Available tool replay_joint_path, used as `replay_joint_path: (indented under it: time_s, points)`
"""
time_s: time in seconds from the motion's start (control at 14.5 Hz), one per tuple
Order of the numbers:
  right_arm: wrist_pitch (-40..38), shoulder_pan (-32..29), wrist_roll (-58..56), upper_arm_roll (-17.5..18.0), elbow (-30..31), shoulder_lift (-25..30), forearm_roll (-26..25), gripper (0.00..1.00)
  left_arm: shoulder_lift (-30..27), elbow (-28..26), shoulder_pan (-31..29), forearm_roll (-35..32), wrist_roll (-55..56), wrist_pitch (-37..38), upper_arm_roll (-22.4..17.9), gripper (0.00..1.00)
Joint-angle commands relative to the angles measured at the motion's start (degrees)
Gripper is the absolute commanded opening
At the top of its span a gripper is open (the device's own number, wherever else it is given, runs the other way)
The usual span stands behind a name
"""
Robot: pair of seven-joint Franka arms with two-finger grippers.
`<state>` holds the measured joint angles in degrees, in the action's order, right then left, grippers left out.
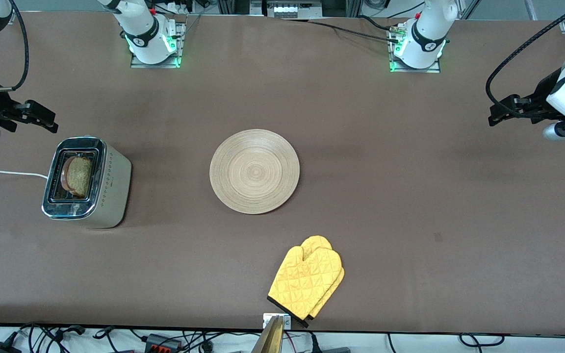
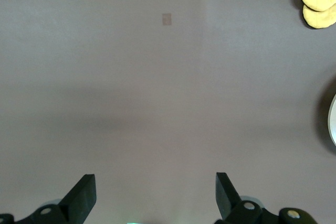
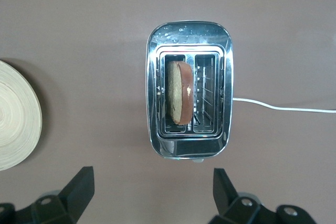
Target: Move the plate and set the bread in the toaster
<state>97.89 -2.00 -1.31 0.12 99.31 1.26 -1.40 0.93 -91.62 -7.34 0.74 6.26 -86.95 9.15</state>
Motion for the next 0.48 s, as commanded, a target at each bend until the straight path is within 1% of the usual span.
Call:
replay_joint_path:
  time_s: [0.0,0.41]
  points:
    - [-0.9,-1.1,0.0,0.8,1.1,1.5,0.2,1.0,-0.4,-0.3,-0.2,1.3,0.2,-0.2,-0.2,1.0]
    - [-2.2,-0.9,0.0,0.9,1.2,1.9,0.3,1.0,-0.4,-0.3,-0.2,1.4,0.2,-0.2,-0.2,1.0]
